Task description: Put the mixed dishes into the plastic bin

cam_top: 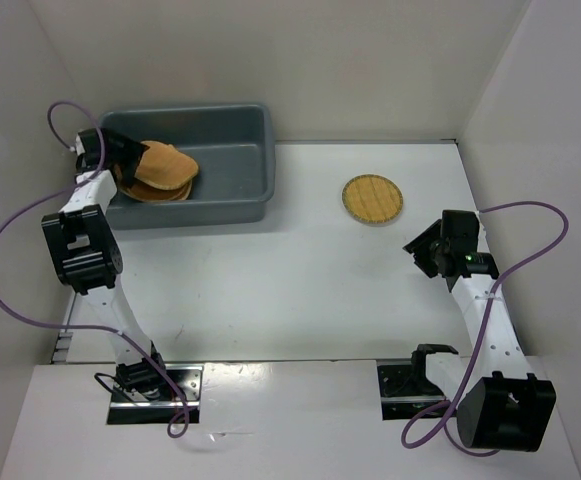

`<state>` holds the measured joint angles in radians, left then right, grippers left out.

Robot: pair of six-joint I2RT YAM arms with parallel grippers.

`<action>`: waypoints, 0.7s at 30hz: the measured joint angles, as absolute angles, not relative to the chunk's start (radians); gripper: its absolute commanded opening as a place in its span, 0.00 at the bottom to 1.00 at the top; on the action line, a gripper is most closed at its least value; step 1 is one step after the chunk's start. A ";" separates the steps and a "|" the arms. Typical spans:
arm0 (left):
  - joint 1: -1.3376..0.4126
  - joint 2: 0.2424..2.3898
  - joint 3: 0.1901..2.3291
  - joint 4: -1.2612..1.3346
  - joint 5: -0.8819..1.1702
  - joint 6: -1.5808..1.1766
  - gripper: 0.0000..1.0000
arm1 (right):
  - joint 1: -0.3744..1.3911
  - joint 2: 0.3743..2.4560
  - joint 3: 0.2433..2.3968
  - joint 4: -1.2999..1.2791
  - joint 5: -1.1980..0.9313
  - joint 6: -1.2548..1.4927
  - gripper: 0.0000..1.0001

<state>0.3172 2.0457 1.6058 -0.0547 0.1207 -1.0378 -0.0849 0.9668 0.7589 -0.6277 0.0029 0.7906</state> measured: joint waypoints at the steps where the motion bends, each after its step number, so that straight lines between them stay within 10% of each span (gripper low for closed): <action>1: 0.317 2.045 1.623 -0.076 0.105 -1.020 0.91 | -0.085 0.967 0.759 -0.628 0.003 0.791 0.54; 21: 0.316 1.914 1.739 -0.295 -0.137 -0.704 0.95 | -0.085 0.961 0.759 -0.628 0.002 0.789 0.54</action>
<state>0.3164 1.9137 1.7393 -0.2955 -0.1368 -0.7044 -0.0849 0.9611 0.7589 -0.6277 0.0017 0.7891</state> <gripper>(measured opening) 0.929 0.535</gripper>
